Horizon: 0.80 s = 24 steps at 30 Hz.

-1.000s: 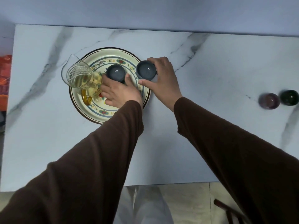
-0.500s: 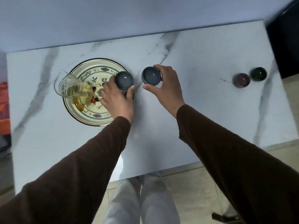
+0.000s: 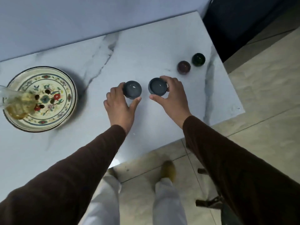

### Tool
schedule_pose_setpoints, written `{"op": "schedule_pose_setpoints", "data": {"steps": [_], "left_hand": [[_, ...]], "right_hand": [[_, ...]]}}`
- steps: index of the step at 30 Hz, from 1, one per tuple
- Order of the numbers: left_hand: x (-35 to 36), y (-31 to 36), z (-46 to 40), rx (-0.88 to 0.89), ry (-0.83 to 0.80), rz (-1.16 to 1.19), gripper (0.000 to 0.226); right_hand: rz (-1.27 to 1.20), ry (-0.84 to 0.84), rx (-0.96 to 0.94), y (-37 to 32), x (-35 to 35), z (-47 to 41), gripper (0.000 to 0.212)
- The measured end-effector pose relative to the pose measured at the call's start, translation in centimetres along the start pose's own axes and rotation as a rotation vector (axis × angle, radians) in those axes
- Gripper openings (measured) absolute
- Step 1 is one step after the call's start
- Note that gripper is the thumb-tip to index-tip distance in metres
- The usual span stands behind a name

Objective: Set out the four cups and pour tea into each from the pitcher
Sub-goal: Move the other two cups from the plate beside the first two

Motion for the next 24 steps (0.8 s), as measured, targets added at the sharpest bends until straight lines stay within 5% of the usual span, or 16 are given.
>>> {"op": "schedule_pose_setpoints", "data": {"steps": [9, 24], "left_hand": [[7.0, 8.2, 4.6, 0.000, -0.052, 0.019, 0.061], [16.2, 12.8, 4.0, 0.045, -0.163, -0.039, 0.061]], "right_hand": [[0.043, -0.014, 0.001, 8.7, -9.1, -2.9, 0.065], [0.120, -0.039, 0.059, 17.3, -11.3, -9.7, 0.068]]}}
Point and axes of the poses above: each hand's wrist, its own z-axis away from the middle knuckle, its own x-axis out of the palm, y = z × x, the point moved 2 cm from there along -z, towards the middle knuckle, and after that the axes turned 12 degrees about y, right-handed, at the moved point
